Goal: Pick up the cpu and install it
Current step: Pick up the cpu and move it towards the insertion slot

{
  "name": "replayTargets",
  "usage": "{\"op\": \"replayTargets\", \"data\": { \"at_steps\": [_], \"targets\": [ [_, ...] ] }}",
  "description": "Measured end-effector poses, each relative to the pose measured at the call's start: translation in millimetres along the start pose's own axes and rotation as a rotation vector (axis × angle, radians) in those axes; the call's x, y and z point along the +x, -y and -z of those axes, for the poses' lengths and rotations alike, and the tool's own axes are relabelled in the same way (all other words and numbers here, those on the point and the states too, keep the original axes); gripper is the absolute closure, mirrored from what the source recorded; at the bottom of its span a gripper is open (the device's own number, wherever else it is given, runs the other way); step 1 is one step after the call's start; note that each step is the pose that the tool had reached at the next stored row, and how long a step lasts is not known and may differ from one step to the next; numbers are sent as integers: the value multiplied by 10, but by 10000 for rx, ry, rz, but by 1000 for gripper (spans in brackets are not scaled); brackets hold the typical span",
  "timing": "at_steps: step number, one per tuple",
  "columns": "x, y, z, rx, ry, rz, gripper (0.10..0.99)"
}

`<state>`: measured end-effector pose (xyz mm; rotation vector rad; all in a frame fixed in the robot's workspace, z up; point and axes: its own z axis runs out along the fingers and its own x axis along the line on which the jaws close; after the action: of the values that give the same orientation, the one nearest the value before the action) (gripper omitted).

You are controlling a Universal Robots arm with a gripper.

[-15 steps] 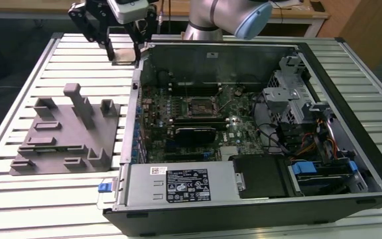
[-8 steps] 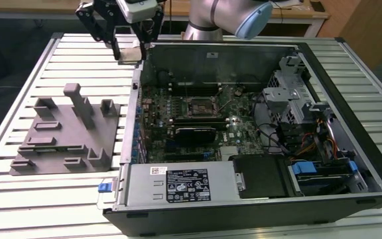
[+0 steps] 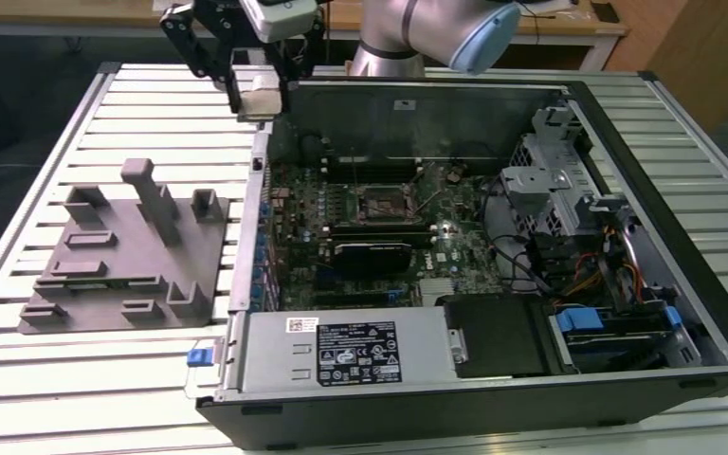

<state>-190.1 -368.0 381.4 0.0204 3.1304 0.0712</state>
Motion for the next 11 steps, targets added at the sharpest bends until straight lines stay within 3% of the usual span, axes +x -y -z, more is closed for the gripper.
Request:
{"op": "replayTargets", "data": {
  "at_steps": [11],
  "targets": [
    [-177, -36, -4, 0, 0, 0, 545]
  ]
}}
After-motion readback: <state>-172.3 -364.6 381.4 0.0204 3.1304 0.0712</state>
